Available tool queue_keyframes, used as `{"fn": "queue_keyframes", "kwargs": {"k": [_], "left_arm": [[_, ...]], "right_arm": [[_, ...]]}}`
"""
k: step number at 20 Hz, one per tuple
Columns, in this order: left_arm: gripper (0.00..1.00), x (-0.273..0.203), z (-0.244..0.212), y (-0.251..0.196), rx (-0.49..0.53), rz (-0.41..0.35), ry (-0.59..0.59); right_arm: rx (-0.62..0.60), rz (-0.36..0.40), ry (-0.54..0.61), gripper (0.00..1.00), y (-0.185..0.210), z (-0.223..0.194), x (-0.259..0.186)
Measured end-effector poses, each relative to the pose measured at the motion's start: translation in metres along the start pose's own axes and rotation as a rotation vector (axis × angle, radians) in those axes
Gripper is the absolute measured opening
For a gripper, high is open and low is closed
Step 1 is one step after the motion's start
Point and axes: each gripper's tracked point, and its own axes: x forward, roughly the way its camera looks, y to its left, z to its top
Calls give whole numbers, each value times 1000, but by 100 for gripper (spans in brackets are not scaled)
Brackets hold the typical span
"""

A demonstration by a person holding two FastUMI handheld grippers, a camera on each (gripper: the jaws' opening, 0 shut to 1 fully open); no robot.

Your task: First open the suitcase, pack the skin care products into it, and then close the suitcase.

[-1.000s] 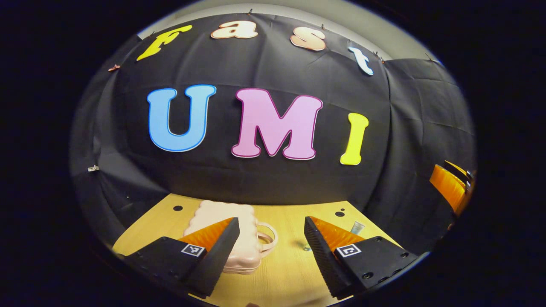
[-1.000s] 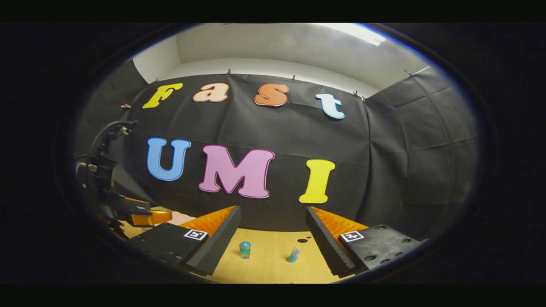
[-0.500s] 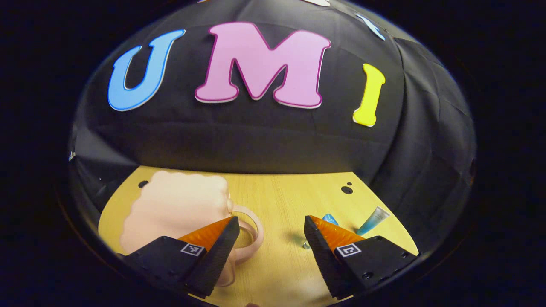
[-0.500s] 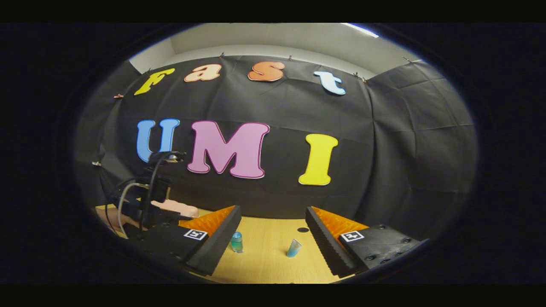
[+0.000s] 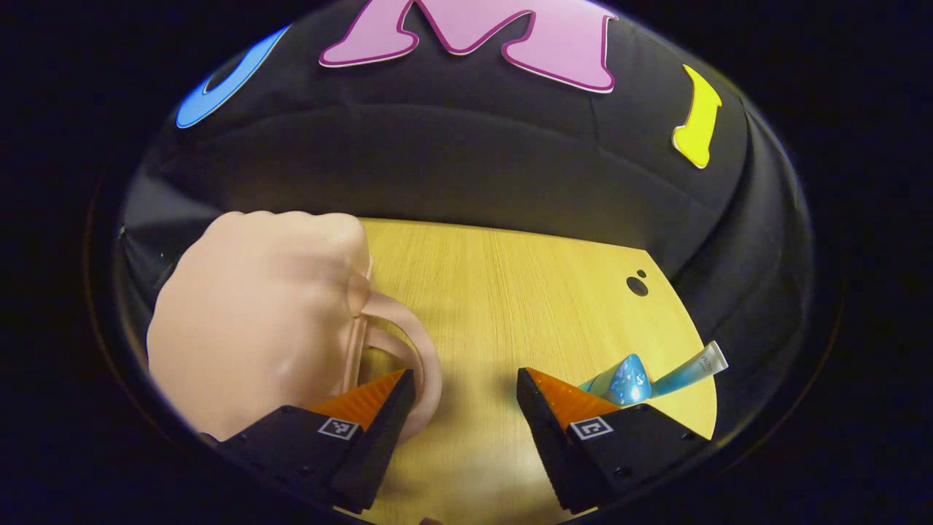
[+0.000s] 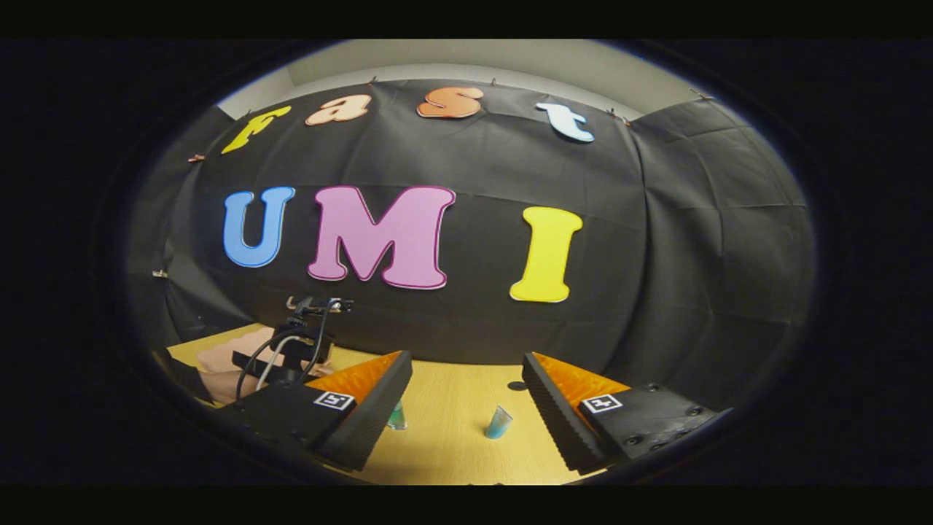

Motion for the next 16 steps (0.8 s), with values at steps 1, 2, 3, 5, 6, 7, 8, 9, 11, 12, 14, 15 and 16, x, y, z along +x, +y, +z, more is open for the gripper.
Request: {"fn": "queue_keyframes", "kwargs": {"k": [1, 2, 3, 5, 6, 7, 8, 9, 11, 12, 14, 15, 16], "left_arm": [[91, 6, -1, 3, 18, 25, 14], [90, 16, -5, 5, 34, 53, 28], [88, 21, -9, 8, 42, 73, 50], [75, 25, -13, 16, 62, 103, 81], [66, 26, -15, 24, 69, 130, 89], [47, 25, -13, 30, 72, 154, 91], [35, 25, -16, 29, 59, 149, 102], [23, 23, -16, 24, 66, 121, 115], [19, 19, -13, 24, 71, 85, 142], [18, 14, -7, 20, 74, 57, 135], [13, -4, 14, 17, 97, 23, 93], [12, -14, 23, 18, 110, 15, 80], [11, -22, 30, 19, 116, 7, 70]], "right_arm": [[5, 1, 6, 97, 0, -3, 2], [9, 2, 12, 97, 0, -5, 5], [12, 3, 19, 97, -1, -8, 8], [19, 7, 26, 96, -2, -11, 9], [26, 10, 30, 97, -2, -12, 11], [35, 17, 34, 96, -2, -15, 12], [43, 25, 40, 97, -1, -18, 13], [48, 36, 46, 96, 1, -21, 14], [63, 52, 62, 97, 4, -24, 16], [66, 53, 58, 96, 3, -23, 18], [66, 54, 45, 97, 4, -18, 20], [62, 57, 41, 97, 6, -17, 20], [59, 63, 35, 97, 8, -14, 19]]}}
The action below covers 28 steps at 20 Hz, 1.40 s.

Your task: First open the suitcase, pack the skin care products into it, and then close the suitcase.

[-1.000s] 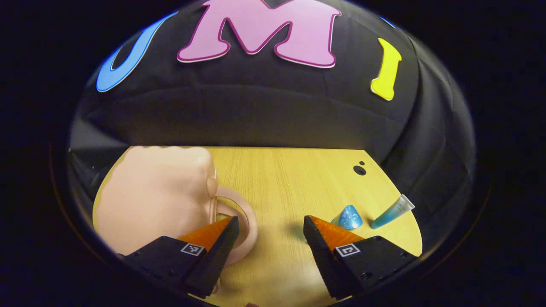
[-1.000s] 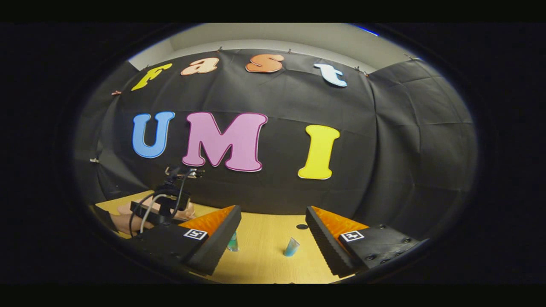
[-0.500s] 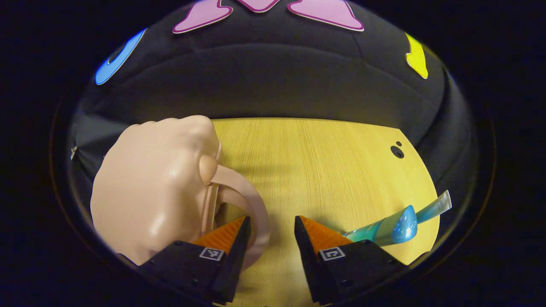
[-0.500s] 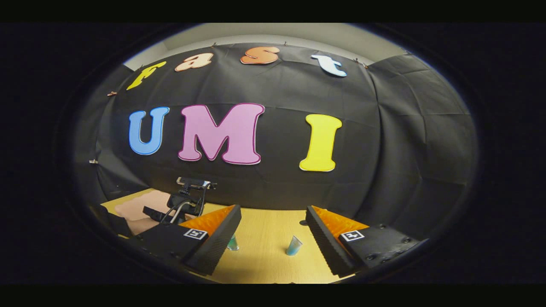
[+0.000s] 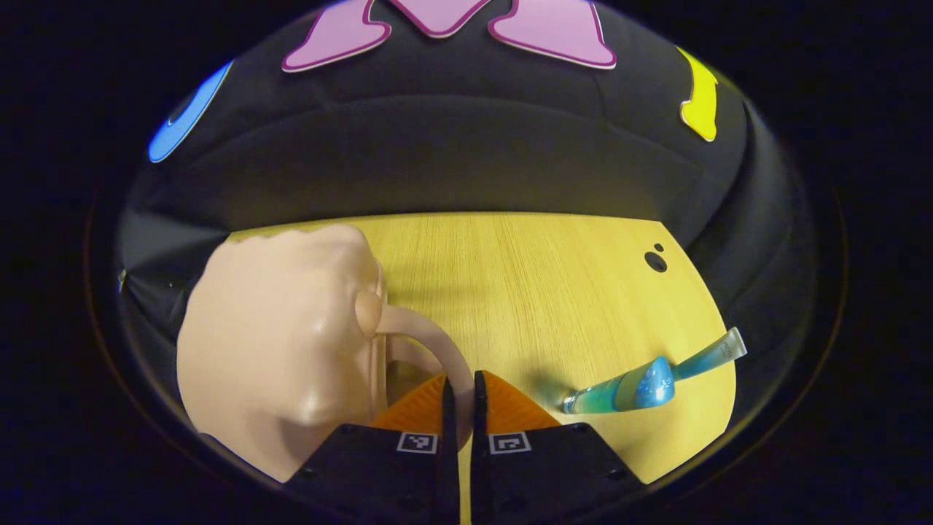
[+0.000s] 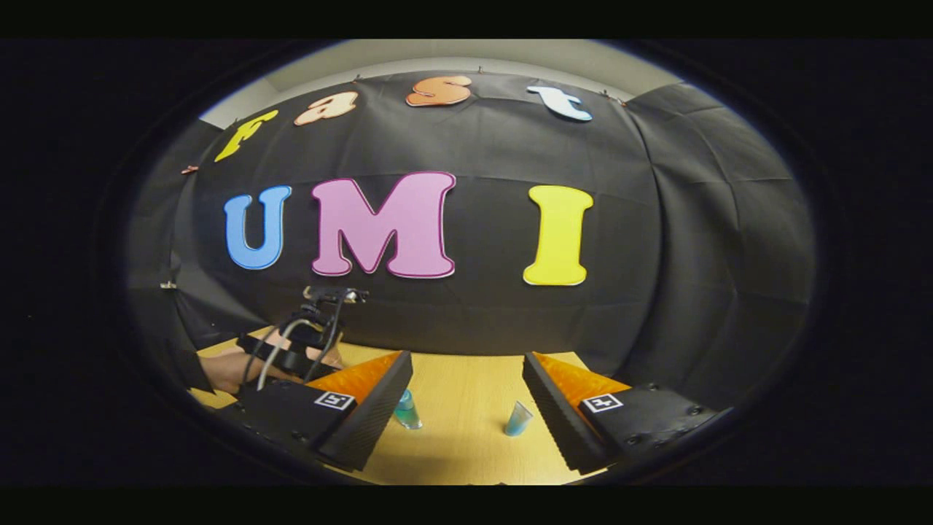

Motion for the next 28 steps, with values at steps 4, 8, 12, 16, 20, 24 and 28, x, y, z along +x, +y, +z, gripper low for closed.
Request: {"fn": "queue_keyframes", "kwargs": {"k": [4, 8, 12, 16, 20, 24, 28], "left_arm": [[11, -72, 48, 35, 38, -23, -41], [11, -134, 89, 106, 83, 28, -81], [11, -169, 101, 184, 57, 53, -90], [11, -182, 104, 248, 25, 51, -100], [11, -181, 103, 339, 47, 183, -99], [10, -166, 90, 443, 58, 330, -75], [11, -129, 60, 514, 45, 382, -60]], "right_arm": [[5, 21, -27, 96, 14, 11, 0], [13, 47, -31, 97, 29, 12, 3], [-21, 56, -50, 97, 36, 19, 2], [-51, 55, -30, 97, 40, 16, 4], [-62, 35, 3, 96, 46, 8, 7], [-137, 27, 10, 97, 54, 1, 14], [-135, 15, 74, 97, 63, -25, 13]]}}
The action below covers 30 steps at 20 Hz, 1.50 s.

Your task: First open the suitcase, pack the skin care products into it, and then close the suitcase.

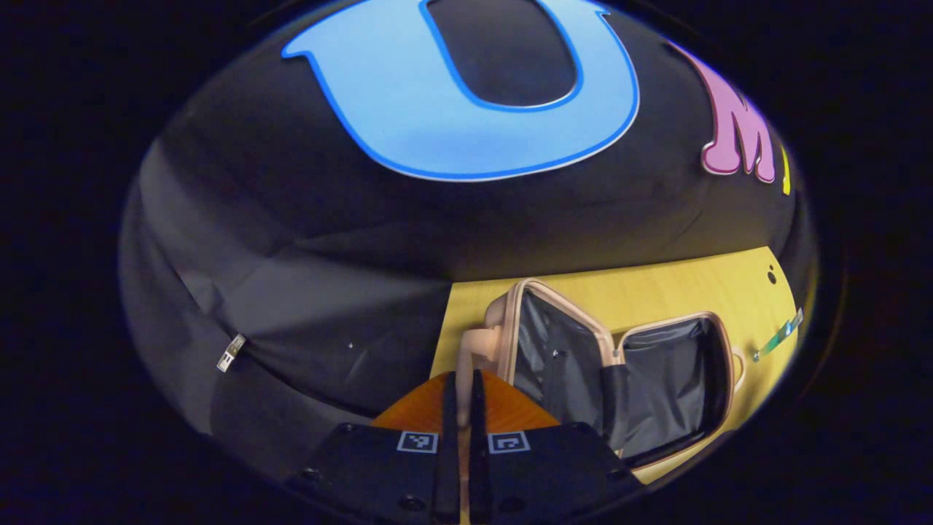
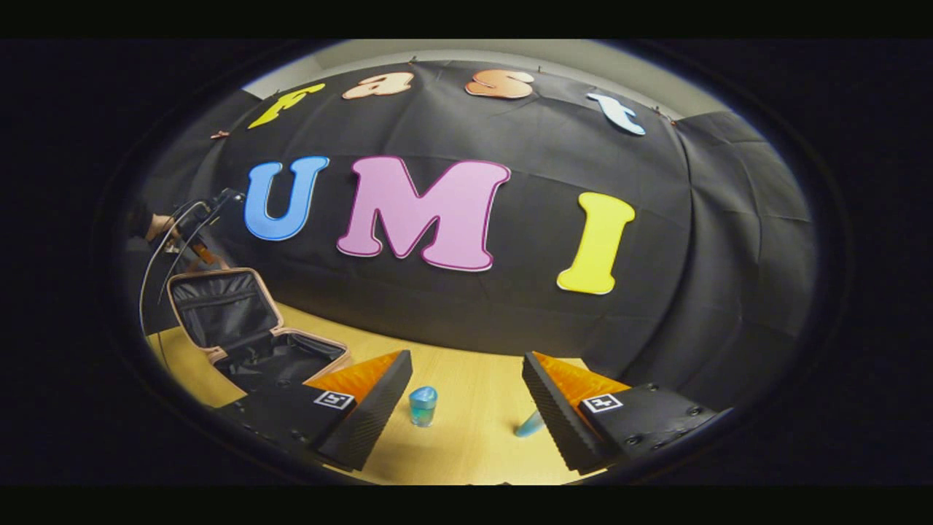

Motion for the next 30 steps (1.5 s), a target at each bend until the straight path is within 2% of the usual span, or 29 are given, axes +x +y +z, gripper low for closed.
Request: {"fn": "queue_keyframes", "kwargs": {"k": [4, 7, 10, 12, 13, 14, 15, 17, 18, 20, 22, 26, 27, 30], "left_arm": [[11, 57, -55, 25, -11, 46, 61], [12, 91, -93, 28, -33, 71, 107], [12, 113, -126, 26, -19, 102, 158], [16, 116, -136, 34, -7, 157, 176], [22, 115, -136, 38, -12, 175, 164], [24, 109, -130, 39, -24, 200, 138], [42, 103, -123, 42, -40, 219, 110], [78, 74, -98, 36, -100, 204, 5], [96, 48, -75, 22, -136, 166, -77], [96, 1, -41, -11, -163, 97, -235], [98, -41, -20, -56, -165, 47, -344], [98, -109, 1, -169, -178, -59, -468], [98, -123, 5, -204, -190, -95, -487], [98, -159, 7, -304, -212, -206, -543]], "right_arm": [[-21, 9, 44, 97, 15, -22, 2], [-8, 10, 67, 96, 21, -33, 4], [6, 5, 90, 97, 23, -41, 6], [6, -7, 87, 97, 20, -41, 8], [5, -13, 84, 97, 17, -40, 9], [6, -18, 81, 97, 14, -40, 10], [7, -23, 78, 97, 11, -40, 11], [10, -36, 77, 97, 1, -41, 11], [9, -43, 77, 97, -4, -41, 10], [4, -61, 79, 97, -18, -42, 9], [5, -75, 84, 97, -29, -45, 6], [22, -88, 92, 97, -51, -50, -4], [31, -83, 96, 95, -54, -52, -7], [47, -74, 106, 97, -65, -61, -15]]}}
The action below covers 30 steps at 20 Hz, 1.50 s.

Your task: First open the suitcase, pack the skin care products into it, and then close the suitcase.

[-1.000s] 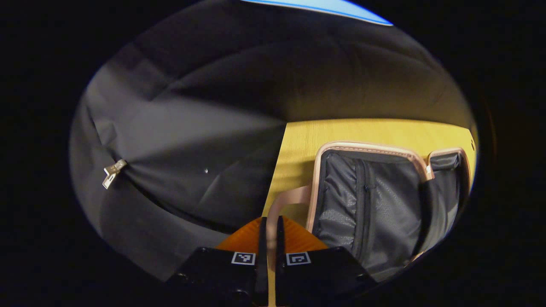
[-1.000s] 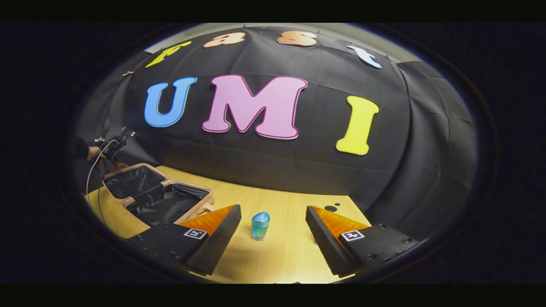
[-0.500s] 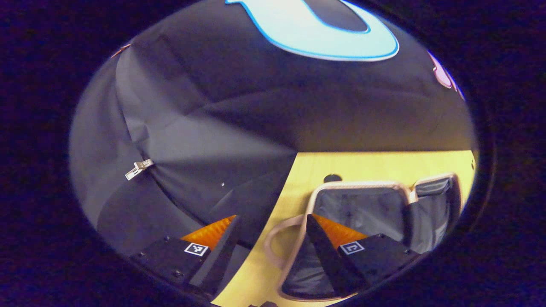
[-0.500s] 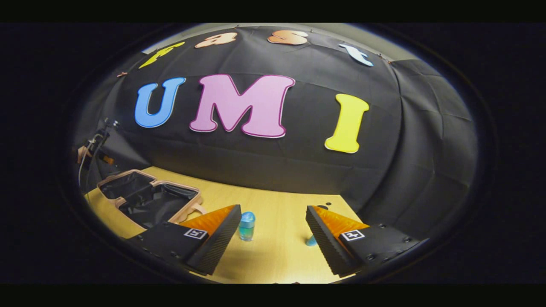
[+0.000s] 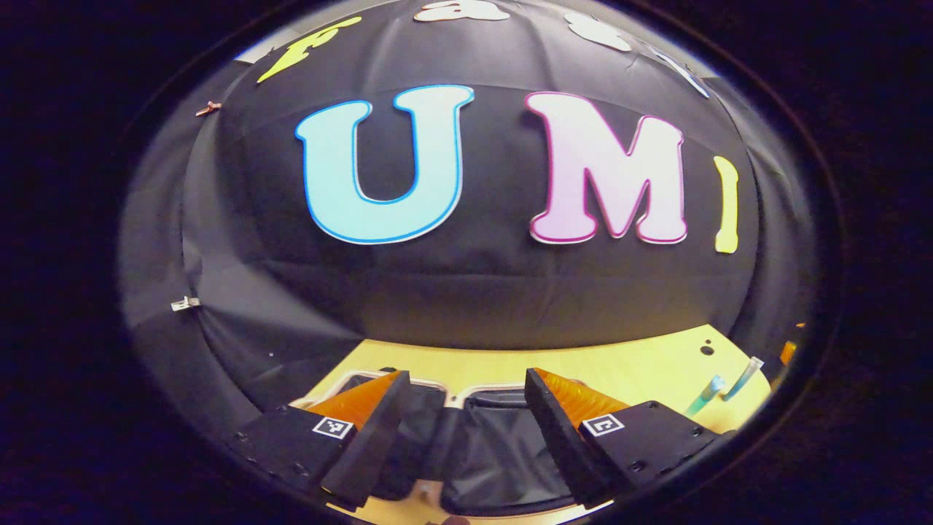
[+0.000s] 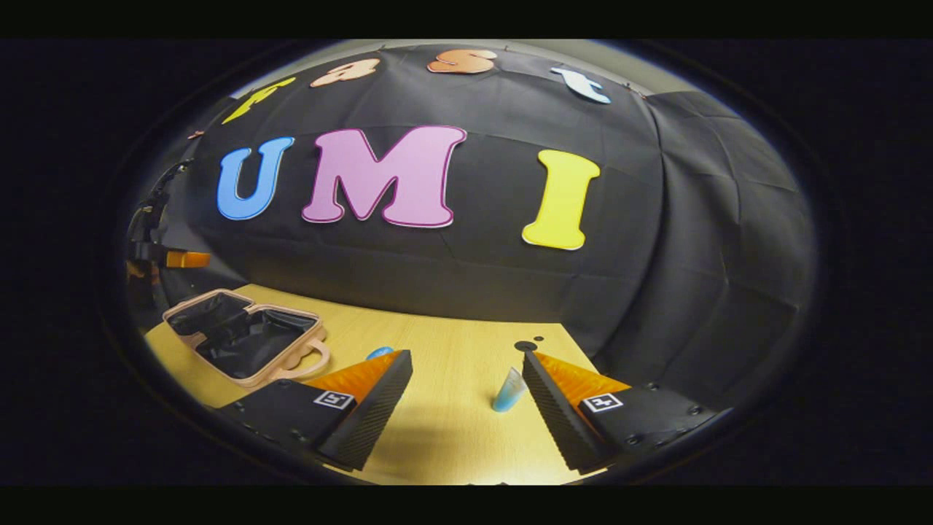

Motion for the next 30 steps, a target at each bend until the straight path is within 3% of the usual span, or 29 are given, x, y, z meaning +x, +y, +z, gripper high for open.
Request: {"fn": "queue_keyframes", "kwargs": {"k": [3, 7, 14, 20, 26, 28, 30], "left_arm": [[98, -8, -15, -83, -16, -114, -21], [98, -17, -64, -176, -48, -261, 37], [99, 6, -150, -287, 67, -452, 152], [99, 58, -196, -327, 155, -440, 223], [92, 87, -224, -341, 144, -415, 299], [80, 95, -225, -341, 141, -407, 306], [53, 100, -225, -339, 148, -407, 304]], "right_arm": [[-19, -3, 5, 97, -16, -8, -3], [-12, 2, 7, 97, -38, -12, -10], [11, -17, 80, 97, -63, -47, -7], [12, -28, 162, 97, -67, -81, 16], [74, -36, 275, 98, -60, -126, 50], [85, -38, 282, 98, -56, -132, 68], [84, -46, 283, 97, -54, -139, 86]]}}
